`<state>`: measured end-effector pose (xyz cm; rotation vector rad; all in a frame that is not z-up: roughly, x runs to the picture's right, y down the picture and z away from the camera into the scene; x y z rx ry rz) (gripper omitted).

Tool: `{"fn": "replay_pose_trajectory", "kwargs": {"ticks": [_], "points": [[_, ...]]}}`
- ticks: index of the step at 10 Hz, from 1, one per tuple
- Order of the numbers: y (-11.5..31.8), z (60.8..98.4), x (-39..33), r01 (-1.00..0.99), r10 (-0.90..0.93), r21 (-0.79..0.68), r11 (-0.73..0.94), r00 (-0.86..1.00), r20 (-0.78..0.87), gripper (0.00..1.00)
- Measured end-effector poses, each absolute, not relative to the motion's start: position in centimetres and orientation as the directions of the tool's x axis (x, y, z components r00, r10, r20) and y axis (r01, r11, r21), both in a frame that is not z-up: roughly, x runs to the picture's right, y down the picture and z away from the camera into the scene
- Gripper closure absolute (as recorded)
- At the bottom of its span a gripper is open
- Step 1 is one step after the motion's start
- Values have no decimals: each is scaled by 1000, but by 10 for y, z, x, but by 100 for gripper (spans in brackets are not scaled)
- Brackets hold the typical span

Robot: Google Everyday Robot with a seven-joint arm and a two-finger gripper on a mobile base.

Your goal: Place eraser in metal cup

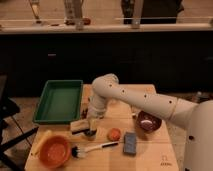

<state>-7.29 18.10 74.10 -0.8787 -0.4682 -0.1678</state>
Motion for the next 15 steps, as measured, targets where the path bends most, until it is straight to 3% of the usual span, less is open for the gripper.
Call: {"fn": "replay_pose_trajectory", "kwargs": {"ticks": [15], "points": [[190, 731, -47, 274, 111, -693, 667, 883, 457, 100]]}}
